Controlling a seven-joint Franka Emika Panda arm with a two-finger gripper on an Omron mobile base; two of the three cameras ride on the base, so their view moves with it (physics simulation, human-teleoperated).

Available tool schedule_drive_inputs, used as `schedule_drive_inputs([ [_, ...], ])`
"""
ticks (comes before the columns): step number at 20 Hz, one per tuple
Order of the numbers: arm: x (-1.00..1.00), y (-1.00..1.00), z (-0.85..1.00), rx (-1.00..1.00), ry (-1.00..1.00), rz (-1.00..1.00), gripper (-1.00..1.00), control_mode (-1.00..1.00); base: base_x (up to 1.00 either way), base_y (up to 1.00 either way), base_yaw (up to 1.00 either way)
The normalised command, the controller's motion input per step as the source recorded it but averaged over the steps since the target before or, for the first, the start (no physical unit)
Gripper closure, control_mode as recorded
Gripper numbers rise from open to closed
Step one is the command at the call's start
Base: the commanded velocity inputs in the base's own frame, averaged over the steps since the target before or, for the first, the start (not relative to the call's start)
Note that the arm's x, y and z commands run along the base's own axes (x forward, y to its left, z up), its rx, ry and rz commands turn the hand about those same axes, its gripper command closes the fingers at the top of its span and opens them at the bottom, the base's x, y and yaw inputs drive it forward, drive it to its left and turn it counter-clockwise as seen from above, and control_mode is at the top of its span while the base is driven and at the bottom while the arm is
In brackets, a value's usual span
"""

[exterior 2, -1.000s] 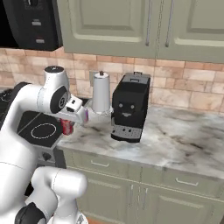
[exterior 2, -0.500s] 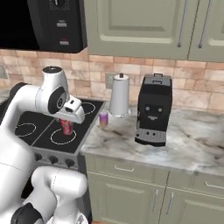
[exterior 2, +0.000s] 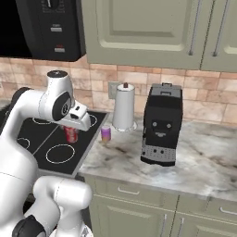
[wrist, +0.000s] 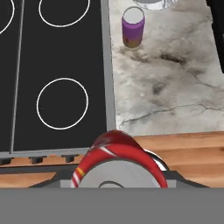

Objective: Four empty soda cans are scattered around the kitchen. Gather all the cans and cluster them next to the stove for recycling.

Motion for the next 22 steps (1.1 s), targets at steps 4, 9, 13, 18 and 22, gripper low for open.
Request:
schedule_drive_inputs([
  [4, 0.00, 0.00, 0.00, 0.00, 0.00, 0.00, 1.00, 1.00, 0.37, 0.04, 0.00],
  [9, 0.00, 0.01, -0.01, 0.00, 0.00, 0.00, 1.00, -1.00, 0.02, 0.01, 0.00],
  [13, 0.38, -0.19, -0.34, -0.01, 0.07, 0.00, 1.00, -1.00, 0.00, 0.00, 0.00],
  [18, 0.49, -0.16, -0.40, -0.01, 0.01, 0.00, 1.00, -1.00, 0.00, 0.00, 0.00],
  [22, 0.37, -0.03, -0.46, -0.03, -0.04, 0.00, 1.00, -1.00, 0.00, 0.00, 0.00],
])
